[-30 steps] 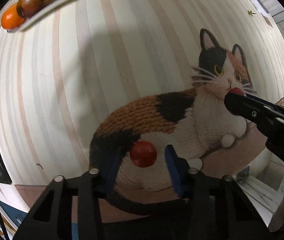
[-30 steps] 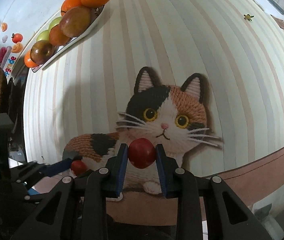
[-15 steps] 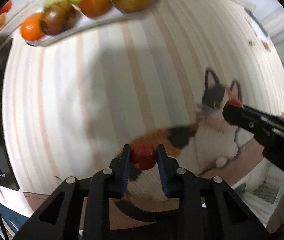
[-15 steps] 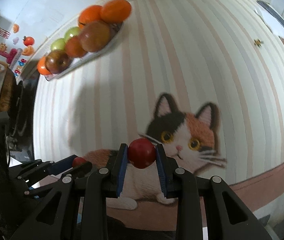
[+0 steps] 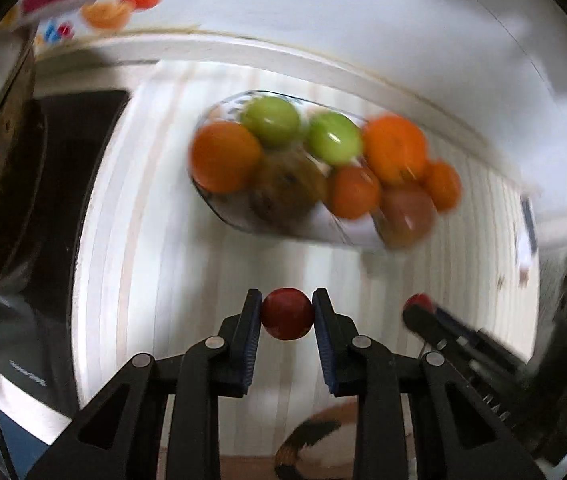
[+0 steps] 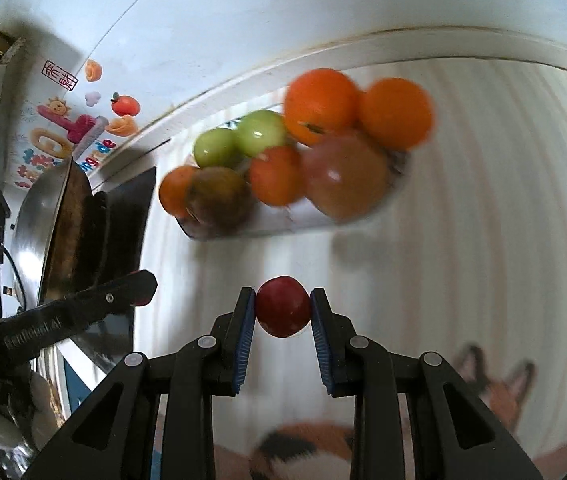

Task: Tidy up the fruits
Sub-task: 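Place the tomato on the plate with the left gripper while the right gripper places its tomato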

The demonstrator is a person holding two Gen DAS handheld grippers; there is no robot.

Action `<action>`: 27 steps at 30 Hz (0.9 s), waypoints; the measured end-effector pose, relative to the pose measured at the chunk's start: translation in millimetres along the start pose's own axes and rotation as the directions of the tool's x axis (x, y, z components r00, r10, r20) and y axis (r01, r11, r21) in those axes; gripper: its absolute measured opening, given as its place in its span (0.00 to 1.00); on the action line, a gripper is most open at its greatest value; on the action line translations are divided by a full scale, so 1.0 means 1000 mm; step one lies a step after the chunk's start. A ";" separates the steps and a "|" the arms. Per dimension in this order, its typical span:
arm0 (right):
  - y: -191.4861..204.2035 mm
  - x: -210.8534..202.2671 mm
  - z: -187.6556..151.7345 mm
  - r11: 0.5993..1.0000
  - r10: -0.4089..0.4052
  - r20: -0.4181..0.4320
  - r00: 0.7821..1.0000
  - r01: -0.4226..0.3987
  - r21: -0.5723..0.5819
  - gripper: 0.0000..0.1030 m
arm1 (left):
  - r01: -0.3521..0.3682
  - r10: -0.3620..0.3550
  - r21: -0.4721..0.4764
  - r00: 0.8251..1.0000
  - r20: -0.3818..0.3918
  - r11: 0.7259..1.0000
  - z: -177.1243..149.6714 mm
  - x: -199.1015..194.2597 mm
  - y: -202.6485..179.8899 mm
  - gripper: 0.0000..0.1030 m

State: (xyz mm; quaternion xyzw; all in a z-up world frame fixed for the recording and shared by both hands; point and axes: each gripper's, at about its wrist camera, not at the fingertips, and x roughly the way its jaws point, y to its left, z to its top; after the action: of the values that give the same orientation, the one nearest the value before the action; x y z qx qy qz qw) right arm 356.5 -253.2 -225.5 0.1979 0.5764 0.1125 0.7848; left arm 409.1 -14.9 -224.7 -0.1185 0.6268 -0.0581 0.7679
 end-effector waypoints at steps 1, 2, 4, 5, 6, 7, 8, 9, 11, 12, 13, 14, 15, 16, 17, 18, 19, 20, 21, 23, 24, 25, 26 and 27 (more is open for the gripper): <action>0.005 0.008 0.006 1.000 -0.001 -0.002 1.000 0.001 -0.006 0.29 | 0.018 -0.018 -0.035 1.000 -0.009 0.999 0.005 0.006 0.009 0.23; 0.009 0.018 0.012 1.000 -0.006 -0.003 1.000 0.006 -0.015 0.29 | 0.030 -0.031 -0.067 0.999 -0.016 0.997 0.009 0.014 0.012 0.23; 0.014 0.036 0.021 1.000 -0.010 -0.011 1.000 0.009 -0.022 0.29 | 0.060 -0.065 -0.127 0.997 -0.033 0.990 0.022 0.023 0.026 0.23; 0.015 0.043 0.026 1.000 -0.012 -0.014 1.000 0.012 -0.021 0.29 | 0.065 -0.071 -0.146 0.997 -0.037 0.987 0.026 0.026 0.031 0.23; 0.017 0.049 0.031 1.000 -0.014 -0.016 1.000 0.013 -0.020 0.29 | 0.073 -0.081 -0.166 0.996 -0.041 0.983 0.031 0.031 0.035 0.23; 0.020 0.055 0.035 1.000 -0.018 -0.016 1.000 0.017 -0.020 0.29 | 0.082 -0.092 -0.183 0.995 -0.044 0.980 0.034 0.035 0.038 0.23; 0.021 0.060 0.039 1.000 -0.021 -0.013 1.000 0.020 -0.021 0.29 | 0.087 -0.098 -0.198 0.994 -0.047 0.976 0.038 0.039 0.039 0.23; 0.022 0.063 0.042 0.999 -0.020 -0.013 1.000 0.020 -0.025 0.29 | 0.099 -0.111 -0.213 0.993 -0.047 0.972 0.042 0.042 0.042 0.23; 0.027 0.070 0.048 0.999 -0.029 -0.016 0.999 0.029 -0.038 0.29 | 0.103 -0.116 -0.226 0.992 -0.043 0.969 0.048 0.046 0.045 0.23; 0.028 0.071 0.049 0.998 -0.036 -0.021 0.999 0.035 -0.046 0.29 | 0.103 -0.115 -0.226 0.992 -0.043 0.969 0.049 0.046 0.045 0.23; 0.028 0.073 0.049 0.998 -0.042 -0.025 0.999 0.041 -0.051 0.29 | 0.103 -0.116 -0.229 0.992 -0.046 0.968 0.052 0.048 0.047 0.23; 0.029 0.077 0.051 0.998 -0.045 -0.031 0.998 0.043 -0.054 0.29 | 0.102 -0.116 -0.232 0.992 -0.046 0.967 0.054 0.050 0.047 0.23; 0.031 0.080 0.051 0.997 -0.046 -0.037 0.998 0.044 -0.056 0.29 | 0.100 -0.114 -0.231 0.992 -0.048 0.968 0.055 0.051 0.048 0.23; 0.032 0.083 0.052 0.997 -0.048 -0.044 0.998 0.046 -0.059 0.30 | 0.094 -0.107 -0.227 0.993 -0.048 0.969 0.055 0.051 0.047 0.23; 0.032 0.087 0.052 0.997 -0.047 -0.050 0.998 0.044 -0.060 0.30 | 0.089 -0.102 -0.222 0.994 -0.045 0.971 0.056 0.051 0.046 0.23; 0.032 0.089 0.052 0.997 -0.045 -0.053 0.998 0.042 -0.060 0.30 | 0.086 -0.097 -0.221 0.994 -0.043 0.971 0.056 0.050 0.046 0.23; 0.031 0.090 0.052 0.997 -0.047 -0.054 0.997 0.043 -0.061 0.30 | 0.077 -0.090 -0.220 0.995 -0.046 0.972 0.057 0.052 0.045 0.25; 0.031 0.093 0.052 0.997 -0.047 -0.058 0.997 0.044 -0.058 0.31 | 0.067 -0.080 -0.220 0.996 -0.050 0.973 0.058 0.053 0.045 0.27; 0.031 0.094 0.052 0.998 -0.043 -0.060 0.997 0.040 -0.051 0.32 | 0.056 -0.069 -0.220 0.996 -0.054 0.974 0.059 0.053 0.044 0.27; 0.030 0.093 0.052 0.998 -0.040 -0.057 0.998 0.037 -0.046 0.54 | 0.047 -0.061 -0.217 0.996 -0.061 0.975 0.060 0.053 0.043 0.30; 0.029 0.090 0.050 0.998 -0.036 -0.049 0.998 0.034 -0.044 0.60 | 0.042 -0.057 -0.216 0.997 -0.061 0.975 0.060 0.052 0.043 0.31; 0.028 0.089 0.051 0.999 -0.036 -0.042 0.998 0.034 -0.042 0.67 | 0.036 -0.051 -0.213 0.997 -0.062 0.976 0.060 0.052 0.043 0.35; 0.029 0.087 0.051 0.999 -0.036 -0.038 0.999 0.035 -0.039 0.70 | 0.029 -0.043 -0.210 0.997 -0.063 0.977 0.060 0.051 0.043 0.39; 0.029 0.085 0.051 0.999 -0.039 -0.040 0.998 0.037 -0.039 0.71 | 0.026 -0.039 -0.205 0.997 -0.059 0.978 0.060 0.048 0.042 0.41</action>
State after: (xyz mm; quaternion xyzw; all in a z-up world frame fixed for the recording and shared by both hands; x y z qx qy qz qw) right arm 432.8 -201.5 -272.8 0.1698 0.5938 0.1126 0.7784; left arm 475.0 20.6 -270.3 -0.2051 0.6513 -0.0096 0.7305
